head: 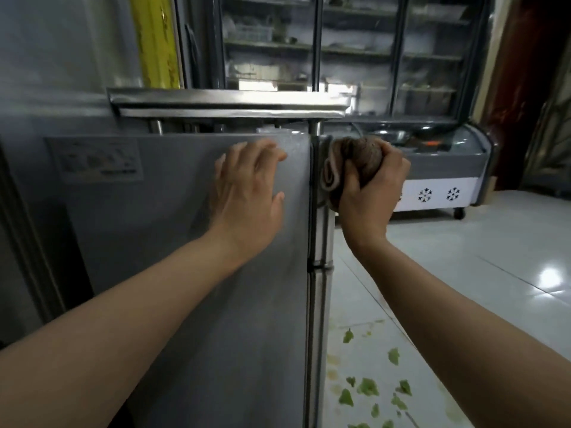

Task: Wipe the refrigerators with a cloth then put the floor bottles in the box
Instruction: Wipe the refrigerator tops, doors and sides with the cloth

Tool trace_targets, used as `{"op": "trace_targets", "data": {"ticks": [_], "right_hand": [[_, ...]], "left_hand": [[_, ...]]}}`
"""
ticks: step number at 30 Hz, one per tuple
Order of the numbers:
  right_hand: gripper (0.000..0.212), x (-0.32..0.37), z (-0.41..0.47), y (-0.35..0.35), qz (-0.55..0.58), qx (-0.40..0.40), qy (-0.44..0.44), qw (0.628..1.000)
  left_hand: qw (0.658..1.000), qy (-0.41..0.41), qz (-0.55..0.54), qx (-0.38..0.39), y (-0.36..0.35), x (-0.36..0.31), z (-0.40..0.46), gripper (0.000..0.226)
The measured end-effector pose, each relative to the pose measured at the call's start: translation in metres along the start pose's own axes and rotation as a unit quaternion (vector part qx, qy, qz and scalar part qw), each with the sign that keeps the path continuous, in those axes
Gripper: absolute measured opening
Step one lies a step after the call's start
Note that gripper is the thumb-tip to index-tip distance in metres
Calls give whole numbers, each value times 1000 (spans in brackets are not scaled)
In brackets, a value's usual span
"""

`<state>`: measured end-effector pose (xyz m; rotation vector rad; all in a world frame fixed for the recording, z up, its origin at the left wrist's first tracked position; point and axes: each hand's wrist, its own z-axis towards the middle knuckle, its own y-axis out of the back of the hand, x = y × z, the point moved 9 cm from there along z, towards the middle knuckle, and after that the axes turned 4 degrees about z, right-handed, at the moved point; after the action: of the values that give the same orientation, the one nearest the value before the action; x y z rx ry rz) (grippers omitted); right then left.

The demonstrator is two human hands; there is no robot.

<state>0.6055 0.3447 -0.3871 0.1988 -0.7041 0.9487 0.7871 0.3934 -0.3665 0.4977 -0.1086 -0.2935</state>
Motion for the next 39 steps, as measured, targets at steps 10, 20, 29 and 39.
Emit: {"op": "trace_targets", "data": {"ticks": [10, 20, 29, 39], "right_hand": [[42, 6, 17, -48, -69, 69, 16, 995], [38, -17, 13, -45, -82, 25, -6, 996], [33, -33, -12, -41, -52, 28, 4, 998], [22, -28, -13, -39, -9, 26, -36, 999]], "left_hand": [[995, 38, 87, 22, -35, 17, 41, 58], [996, 25, 69, -50, -37, 17, 35, 57], [995, -36, 95, -25, -54, 15, 4, 70], [991, -49, 126, 17, -64, 17, -5, 72]]}}
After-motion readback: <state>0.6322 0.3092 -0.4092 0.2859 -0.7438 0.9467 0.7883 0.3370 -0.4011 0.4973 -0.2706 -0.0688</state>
